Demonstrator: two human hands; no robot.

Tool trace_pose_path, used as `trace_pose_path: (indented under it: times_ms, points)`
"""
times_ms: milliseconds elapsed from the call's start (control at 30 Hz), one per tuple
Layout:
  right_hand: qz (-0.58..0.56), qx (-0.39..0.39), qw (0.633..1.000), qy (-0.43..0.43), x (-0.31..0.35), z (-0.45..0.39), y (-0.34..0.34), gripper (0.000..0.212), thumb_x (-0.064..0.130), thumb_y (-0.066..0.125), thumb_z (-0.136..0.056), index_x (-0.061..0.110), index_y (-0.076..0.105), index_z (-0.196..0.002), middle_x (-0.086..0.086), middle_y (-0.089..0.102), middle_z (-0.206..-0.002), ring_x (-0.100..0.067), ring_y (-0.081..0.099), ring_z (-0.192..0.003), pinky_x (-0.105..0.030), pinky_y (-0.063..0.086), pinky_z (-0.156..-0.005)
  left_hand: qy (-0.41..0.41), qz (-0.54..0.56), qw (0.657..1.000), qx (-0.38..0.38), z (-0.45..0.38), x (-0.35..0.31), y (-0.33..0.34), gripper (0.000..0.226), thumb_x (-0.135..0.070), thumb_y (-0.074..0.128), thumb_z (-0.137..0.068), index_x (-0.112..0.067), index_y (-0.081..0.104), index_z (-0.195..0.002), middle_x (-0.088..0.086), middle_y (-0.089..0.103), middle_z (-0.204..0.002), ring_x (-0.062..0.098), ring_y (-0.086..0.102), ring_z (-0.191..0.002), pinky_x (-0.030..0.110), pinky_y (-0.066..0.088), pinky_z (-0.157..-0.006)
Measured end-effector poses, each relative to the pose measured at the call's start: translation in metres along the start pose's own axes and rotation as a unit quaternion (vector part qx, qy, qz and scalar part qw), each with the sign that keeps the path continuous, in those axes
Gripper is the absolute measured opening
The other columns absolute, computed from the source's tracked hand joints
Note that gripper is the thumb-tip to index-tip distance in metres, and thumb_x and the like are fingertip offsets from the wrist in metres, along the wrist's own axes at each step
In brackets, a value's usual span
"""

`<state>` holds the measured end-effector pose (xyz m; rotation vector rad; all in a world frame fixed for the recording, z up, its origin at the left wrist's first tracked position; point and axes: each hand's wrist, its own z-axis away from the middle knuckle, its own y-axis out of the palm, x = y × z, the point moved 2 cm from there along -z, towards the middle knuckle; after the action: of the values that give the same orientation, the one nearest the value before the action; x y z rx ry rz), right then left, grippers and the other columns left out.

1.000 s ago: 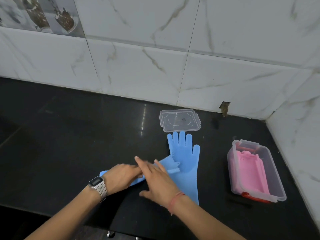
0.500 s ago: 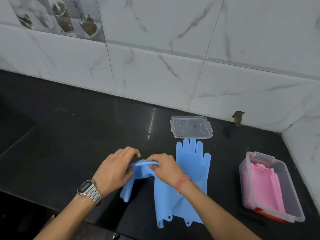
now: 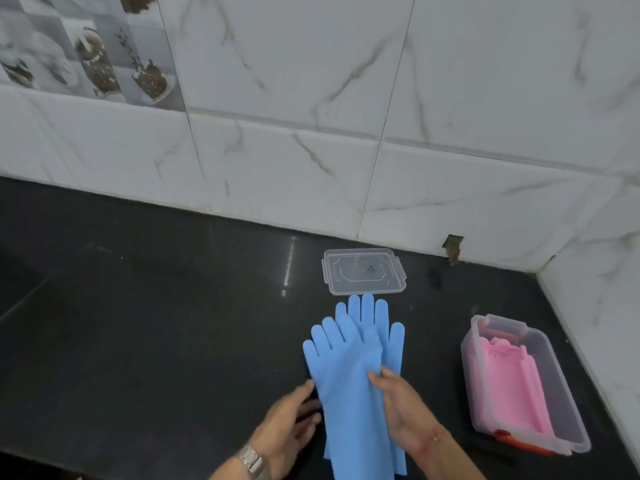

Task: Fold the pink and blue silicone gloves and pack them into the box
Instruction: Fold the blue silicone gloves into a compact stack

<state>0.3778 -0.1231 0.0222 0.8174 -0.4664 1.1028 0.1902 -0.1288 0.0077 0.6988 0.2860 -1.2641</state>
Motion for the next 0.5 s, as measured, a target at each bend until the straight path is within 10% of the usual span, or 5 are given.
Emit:
trace_pose_path:
  times_ms: [500]
  points:
    - [-0.004,0.080,0.989,-0.122,0.020,0.015,-0.002,0.039,0.006,0.054,-0.094,0.014,0.055,-0.132,-0.016,0.065,-0.126,-0.043,0.062,-0.113,-0.058,0.049,-0.095,0.209,-0.091,0.966,0.119,0.000,-0.046,0.051,0.038,-0.003,0.062,-0.089,-0.020,0.057,-0.123,0.010,0.070,-0.114,0.032,0.068,-0.101,0.051,0.054,-0.089]
